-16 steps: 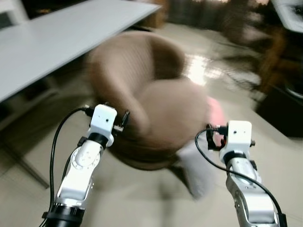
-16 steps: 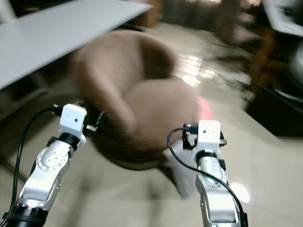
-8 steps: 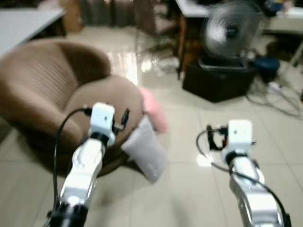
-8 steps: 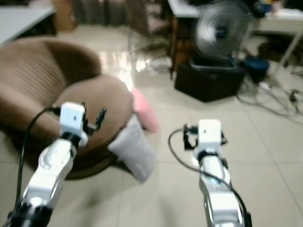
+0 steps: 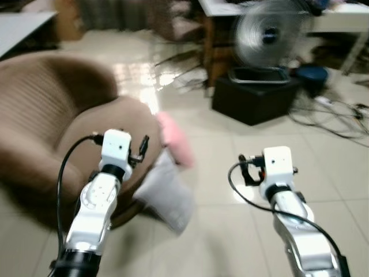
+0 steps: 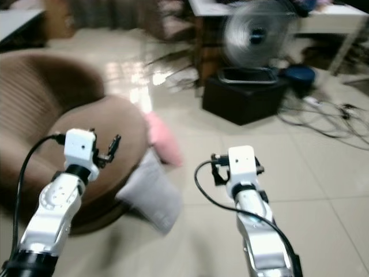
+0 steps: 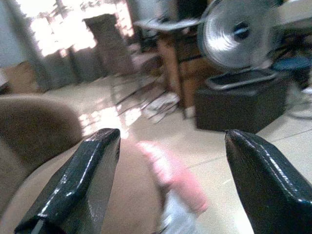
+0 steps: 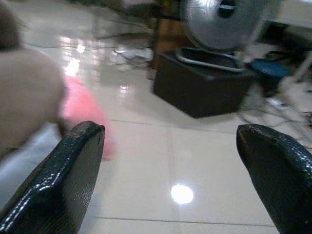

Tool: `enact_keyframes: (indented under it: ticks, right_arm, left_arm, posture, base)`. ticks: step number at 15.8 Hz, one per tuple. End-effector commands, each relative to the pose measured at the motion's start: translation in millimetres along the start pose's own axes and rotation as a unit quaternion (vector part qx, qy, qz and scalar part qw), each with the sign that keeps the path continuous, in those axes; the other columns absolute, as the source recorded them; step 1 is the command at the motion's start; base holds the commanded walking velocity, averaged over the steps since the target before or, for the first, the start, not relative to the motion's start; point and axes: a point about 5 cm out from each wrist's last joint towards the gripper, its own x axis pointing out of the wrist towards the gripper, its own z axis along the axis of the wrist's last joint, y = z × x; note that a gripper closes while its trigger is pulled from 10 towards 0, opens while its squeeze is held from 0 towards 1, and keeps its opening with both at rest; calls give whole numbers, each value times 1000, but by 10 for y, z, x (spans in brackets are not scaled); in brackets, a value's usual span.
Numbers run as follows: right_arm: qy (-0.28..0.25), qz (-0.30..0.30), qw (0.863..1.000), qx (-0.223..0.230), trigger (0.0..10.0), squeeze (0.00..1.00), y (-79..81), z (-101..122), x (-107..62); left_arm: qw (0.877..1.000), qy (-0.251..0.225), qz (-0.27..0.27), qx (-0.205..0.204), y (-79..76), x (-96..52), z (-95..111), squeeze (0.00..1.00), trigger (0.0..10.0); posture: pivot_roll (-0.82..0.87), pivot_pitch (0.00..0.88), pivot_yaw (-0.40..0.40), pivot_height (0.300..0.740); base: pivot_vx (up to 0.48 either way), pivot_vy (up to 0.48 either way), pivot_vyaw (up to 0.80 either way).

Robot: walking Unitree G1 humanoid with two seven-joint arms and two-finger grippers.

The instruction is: Move the pillow to the sofa from floor

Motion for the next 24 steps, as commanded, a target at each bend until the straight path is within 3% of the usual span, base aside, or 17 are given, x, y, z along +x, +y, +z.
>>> enact_keyframes:
  ticks: [1, 13, 15, 17, 22, 24]
  right_arm:
    - [-10, 8, 1000, -1, 10000, 0, 40, 58, 22]
    - [-4, 11, 1000, 11, 10000, 0, 59, 28, 33]
    - [-6, 20, 1000, -4, 10000, 0, 75, 29, 35]
    - [-5, 35, 999, -6, 10000, 0, 115, 16, 25]
    - [12, 12, 1000, 19, 10000, 0, 58, -41, 14]
    - [9, 9, 999, 30, 10000, 0, 55, -35, 1]
  left_arm:
    - [1000, -3, 5, 9, 57, -17, 15, 0, 10000]
    - [1000, -3, -3, 17, 56, -21, 12, 0, 10000]
    - [1000, -3, -3, 18, 55, -21, 12, 0, 10000]
    - [1000, -3, -3, 20, 55, -22, 13, 0, 10000]
    - [999, -3, -33, 15, -30, -10, 8, 0, 10000]
    - [999, -4, -42, 13, -60, -7, 12, 0, 10000]
  posture:
    - [-74, 0, 7, 740]
    - [-72, 0, 10, 740]
    - [-71, 0, 11, 740]
    - [-71, 0, 11, 740]
    - [-72, 0, 17, 740]
    - [-71, 0, 19, 740]
  base:
    - [394, 0, 0]
    - [393, 0, 0]
    - [392, 0, 0]
    - [398, 0, 800]
    - [383, 0, 160]
    - [369, 0, -794]
